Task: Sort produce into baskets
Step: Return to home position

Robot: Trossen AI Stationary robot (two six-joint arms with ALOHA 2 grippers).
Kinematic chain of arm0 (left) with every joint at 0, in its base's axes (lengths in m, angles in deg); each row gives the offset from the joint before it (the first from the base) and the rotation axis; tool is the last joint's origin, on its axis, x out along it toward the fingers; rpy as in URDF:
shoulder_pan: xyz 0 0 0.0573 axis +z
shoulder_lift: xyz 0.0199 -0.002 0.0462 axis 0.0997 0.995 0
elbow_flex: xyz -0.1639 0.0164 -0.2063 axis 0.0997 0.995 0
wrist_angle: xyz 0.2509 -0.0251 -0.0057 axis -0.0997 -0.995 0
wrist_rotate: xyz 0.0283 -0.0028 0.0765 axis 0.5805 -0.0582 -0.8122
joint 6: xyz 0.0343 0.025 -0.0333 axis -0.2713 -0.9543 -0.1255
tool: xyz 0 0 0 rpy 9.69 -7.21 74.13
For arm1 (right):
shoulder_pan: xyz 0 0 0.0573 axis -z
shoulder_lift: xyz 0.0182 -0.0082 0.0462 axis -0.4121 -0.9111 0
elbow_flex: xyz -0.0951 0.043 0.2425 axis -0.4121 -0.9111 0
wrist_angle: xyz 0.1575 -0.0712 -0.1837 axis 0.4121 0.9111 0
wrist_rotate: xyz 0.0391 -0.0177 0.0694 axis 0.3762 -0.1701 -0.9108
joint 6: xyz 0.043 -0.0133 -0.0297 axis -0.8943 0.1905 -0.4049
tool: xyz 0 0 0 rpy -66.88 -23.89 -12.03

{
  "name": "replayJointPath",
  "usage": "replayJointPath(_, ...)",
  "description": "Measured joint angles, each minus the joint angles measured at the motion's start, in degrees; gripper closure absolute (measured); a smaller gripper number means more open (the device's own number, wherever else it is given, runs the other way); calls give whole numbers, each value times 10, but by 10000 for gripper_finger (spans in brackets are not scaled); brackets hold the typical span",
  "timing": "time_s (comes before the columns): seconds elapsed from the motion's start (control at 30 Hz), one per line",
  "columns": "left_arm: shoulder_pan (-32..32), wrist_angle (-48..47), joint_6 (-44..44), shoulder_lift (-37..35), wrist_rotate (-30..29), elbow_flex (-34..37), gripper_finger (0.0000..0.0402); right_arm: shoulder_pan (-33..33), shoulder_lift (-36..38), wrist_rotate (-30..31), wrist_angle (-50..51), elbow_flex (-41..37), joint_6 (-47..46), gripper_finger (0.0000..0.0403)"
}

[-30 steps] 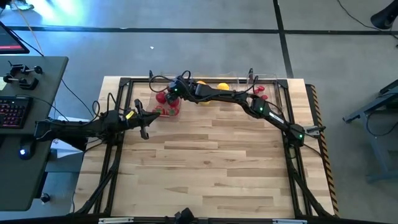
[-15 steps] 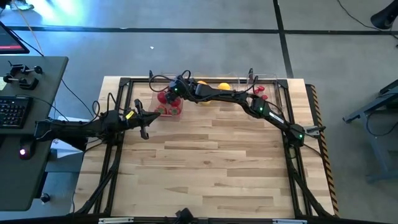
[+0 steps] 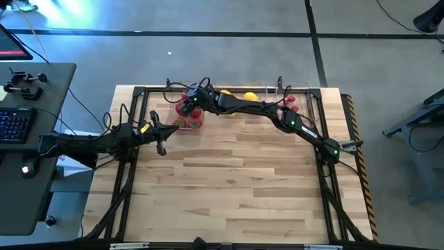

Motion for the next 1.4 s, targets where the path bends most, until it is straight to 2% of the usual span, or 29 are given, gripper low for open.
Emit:
replayJointPath(0.1,0,0,-2,0,0,0,401,-7,11,5,0,-2,37,230)
replayJointPath(0.23,0,-2,-2,0,0,0,401,-18,10,43,13,-4,65,362)
replayJointPath(0.3,0,-4,-2,0,0,0,401,-27,10,74,9,-4,84,389)
replayJointPath(0.43,0,-4,-7,0,0,0,401,-56,14,138,18,-4,116,383)
replayJointPath(0.53,0,-3,-7,0,0,0,401,-68,17,141,38,-4,121,399)
replayJointPath(1.07,0,-13,-17,0,15,0,401,-87,30,158,111,-4,171,403)
replayJointPath(1.4,0,-19,-16,0,15,0,401,-104,40,161,216,-4,165,403)
